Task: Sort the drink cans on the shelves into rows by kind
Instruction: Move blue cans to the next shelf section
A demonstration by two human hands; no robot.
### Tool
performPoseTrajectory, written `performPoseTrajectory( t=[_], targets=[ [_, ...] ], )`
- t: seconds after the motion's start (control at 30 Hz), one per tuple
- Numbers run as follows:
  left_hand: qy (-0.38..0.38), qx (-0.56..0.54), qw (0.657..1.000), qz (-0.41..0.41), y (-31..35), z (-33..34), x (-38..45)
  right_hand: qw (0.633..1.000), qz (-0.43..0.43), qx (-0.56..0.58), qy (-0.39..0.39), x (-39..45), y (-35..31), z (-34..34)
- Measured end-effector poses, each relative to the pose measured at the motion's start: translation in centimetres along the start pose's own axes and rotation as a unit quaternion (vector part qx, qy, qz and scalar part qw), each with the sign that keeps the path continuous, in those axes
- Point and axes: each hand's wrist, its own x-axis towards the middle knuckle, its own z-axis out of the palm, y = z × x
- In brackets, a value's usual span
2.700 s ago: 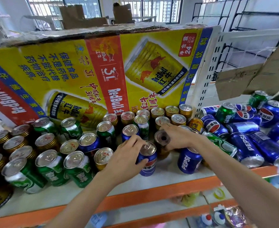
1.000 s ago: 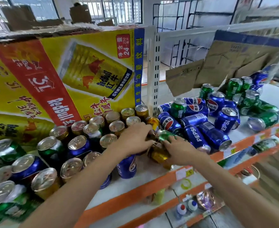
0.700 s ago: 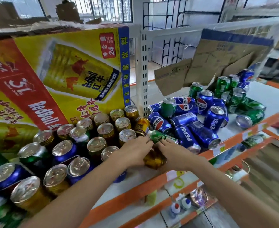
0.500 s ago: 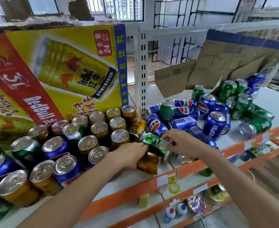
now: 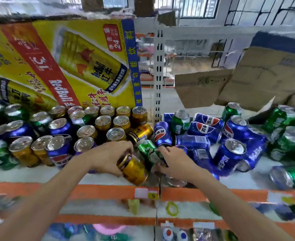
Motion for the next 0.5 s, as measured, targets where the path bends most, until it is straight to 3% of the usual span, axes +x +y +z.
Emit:
performPoseTrajectory(
  t=[0.13,0.3,0.5],
  targets=[
    [0.058,-0.049,0.996,-0.046,1.1,1.4,-1.0,0.999,-0.025,-0.016,0.018,0.2,0.3,0.2],
    [0.074,-0.054,0.990,-0.109,1.2,1.6,-0.8,0.998,-0.051,-0.009,0.023,0.4,0.7,-0.1],
    [0.089,-0.024,0.989,-0.117,1.4,1.4,-0.3,0.999,-0.033,0.006,0.008,0.5,0.3,-0.6]
  ],
)
